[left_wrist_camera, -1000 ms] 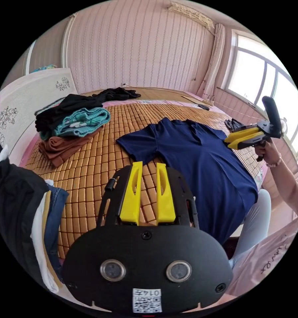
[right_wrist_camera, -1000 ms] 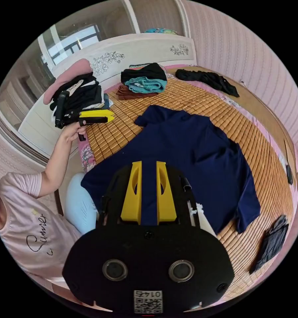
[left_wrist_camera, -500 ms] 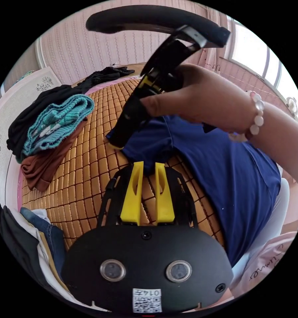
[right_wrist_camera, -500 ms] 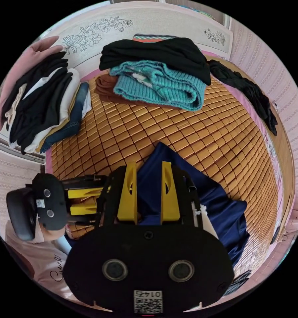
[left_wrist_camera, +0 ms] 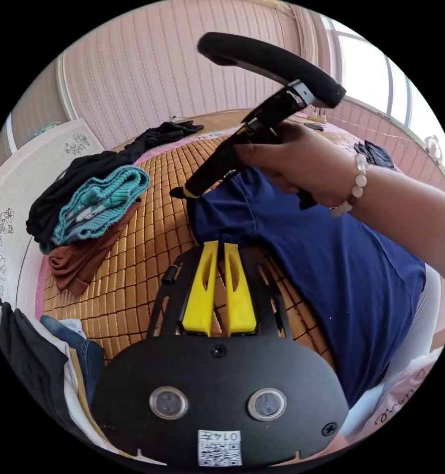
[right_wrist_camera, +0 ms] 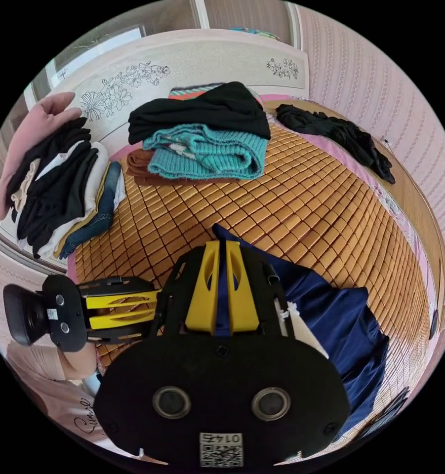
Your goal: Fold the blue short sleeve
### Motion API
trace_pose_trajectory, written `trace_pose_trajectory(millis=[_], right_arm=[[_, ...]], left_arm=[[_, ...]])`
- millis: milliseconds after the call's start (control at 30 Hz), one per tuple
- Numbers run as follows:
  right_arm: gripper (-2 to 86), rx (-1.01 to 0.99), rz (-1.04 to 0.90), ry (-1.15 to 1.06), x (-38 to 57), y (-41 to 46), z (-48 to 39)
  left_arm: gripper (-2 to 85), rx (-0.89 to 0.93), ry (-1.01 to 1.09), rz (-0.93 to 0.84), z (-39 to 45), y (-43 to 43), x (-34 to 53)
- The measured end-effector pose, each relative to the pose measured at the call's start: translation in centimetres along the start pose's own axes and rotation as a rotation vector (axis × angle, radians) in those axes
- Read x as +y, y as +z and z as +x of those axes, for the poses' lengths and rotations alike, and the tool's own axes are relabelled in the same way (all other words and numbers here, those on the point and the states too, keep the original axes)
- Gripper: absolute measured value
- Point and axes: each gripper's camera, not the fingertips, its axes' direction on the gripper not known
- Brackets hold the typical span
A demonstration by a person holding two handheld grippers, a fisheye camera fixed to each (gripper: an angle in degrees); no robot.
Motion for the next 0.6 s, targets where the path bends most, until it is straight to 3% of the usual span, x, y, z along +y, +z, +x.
trace_pose_trajectory(millis=[200,300,433,600], right_arm=[[1.1,-0.091,0.198,0.049,7.4,-8.1,4.9],[1.9,-0.051,0.167,0.126,12.3,-8.9,7.9],[2.1,-0.046,0.078,0.256,16.3,-7.8,11.6],[2.8,-0.076,0.121,0.228,15.0,-7.9,12.2]], left_arm=[[3.9,0.062,0.178,0.391,4.6,-6.1,0.7],[5.6,0.176,0.218,0.340,6.1,-4.7,-0.4],[6.2,0.100,0.205,0.180,6.3,-2.1,-1.2],[6.7,0.192,0.200,0.133,6.7,-0.2,-2.0]])
